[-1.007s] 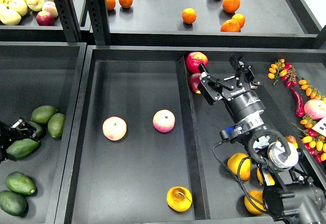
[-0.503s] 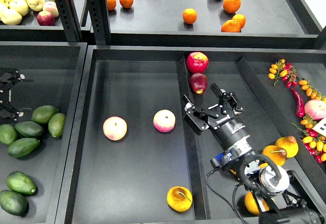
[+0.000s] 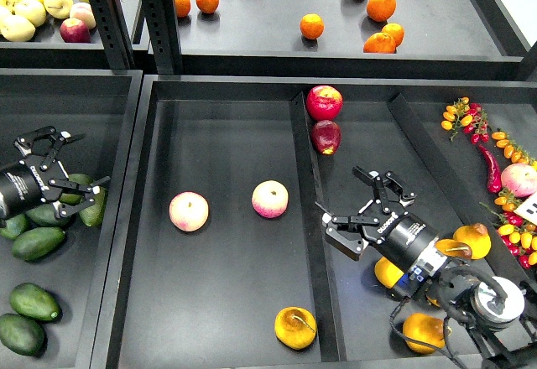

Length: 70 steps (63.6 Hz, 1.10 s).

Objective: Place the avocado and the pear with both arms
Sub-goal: 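Lower the open right gripper onto the yellow pear in the middle bin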

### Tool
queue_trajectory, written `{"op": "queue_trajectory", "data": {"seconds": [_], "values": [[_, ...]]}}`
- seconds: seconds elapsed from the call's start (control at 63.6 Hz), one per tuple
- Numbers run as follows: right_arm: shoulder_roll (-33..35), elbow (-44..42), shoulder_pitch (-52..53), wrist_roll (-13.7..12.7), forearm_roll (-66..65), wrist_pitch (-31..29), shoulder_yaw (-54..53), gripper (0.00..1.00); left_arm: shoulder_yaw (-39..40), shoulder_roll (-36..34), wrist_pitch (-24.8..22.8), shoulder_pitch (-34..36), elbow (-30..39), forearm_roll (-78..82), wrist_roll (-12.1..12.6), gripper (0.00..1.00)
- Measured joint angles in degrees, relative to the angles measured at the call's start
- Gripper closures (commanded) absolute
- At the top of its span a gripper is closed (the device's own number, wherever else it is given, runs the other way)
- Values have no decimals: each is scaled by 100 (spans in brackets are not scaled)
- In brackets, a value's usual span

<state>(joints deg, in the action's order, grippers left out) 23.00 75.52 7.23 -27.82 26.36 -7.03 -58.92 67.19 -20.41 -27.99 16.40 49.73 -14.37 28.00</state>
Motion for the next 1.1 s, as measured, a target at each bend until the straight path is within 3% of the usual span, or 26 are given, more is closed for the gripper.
{"op": "queue_trajectory", "data": {"seconds": [0.189,0.315,0.692,1.101], "values": [[925,-8,876,-19,-24,0,1251,0,571,658,0,-497,156,-118,0,10],[1165,-10,1448,-19,-26,-2,1802,0,857,933,0,-726,324,-265,-1,7],[1200,-37,2590,-19,-273,50,3658,0,1636,1973,0,-1050,757,-285,0,4],[985,-149,2679,-18,-790,56,4631,0,1805,2041,0,-1101,839,-277,0,1]]}}
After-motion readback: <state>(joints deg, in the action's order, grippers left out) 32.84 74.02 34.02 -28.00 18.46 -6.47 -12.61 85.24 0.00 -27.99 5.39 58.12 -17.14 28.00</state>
